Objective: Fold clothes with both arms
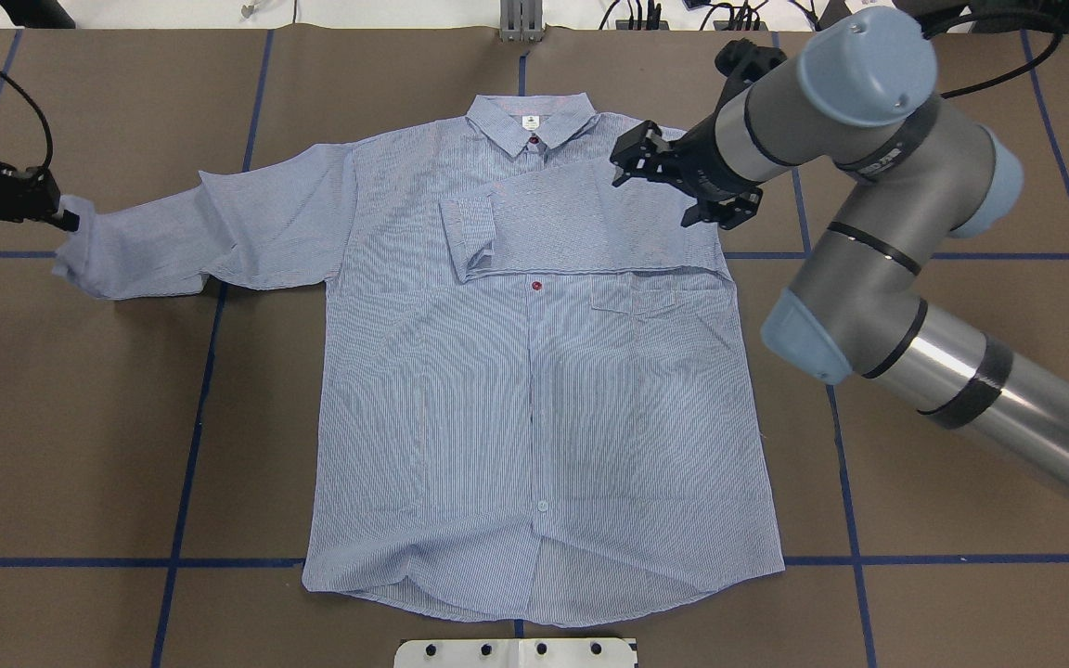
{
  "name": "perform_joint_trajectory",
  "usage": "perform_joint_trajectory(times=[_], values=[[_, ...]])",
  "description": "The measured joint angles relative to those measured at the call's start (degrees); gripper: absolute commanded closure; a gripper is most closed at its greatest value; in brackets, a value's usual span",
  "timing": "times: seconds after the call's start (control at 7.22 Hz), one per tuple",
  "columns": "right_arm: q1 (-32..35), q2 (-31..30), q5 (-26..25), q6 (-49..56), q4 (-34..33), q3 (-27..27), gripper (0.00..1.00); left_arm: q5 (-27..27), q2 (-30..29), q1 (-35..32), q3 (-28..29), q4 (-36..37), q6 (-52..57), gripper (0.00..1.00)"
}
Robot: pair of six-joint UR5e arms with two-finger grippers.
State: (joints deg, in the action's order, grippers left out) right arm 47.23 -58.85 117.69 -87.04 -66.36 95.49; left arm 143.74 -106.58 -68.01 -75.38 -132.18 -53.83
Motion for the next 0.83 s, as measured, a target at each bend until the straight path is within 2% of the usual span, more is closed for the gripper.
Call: perform_joint_trajectory(times=[0.28,0.55,0.83], values=[[5.39,-4.26,5.40,6.60,0.00,1.03,0.00,1.72,-6.75,2.40,-5.37,0.13,-20.68,1.00],[8.90,-6.27,8.33,10.79,-0.06,1.09,0.00,0.90,-14.98,6.41,-6.42,0.09,-37.53,1.00],[10.78,-7.04,10.03,11.46,-0.03,1.35,0.00,-1.65,-22.34,8.76,-6.37,0.08,-48.53,1.00]])
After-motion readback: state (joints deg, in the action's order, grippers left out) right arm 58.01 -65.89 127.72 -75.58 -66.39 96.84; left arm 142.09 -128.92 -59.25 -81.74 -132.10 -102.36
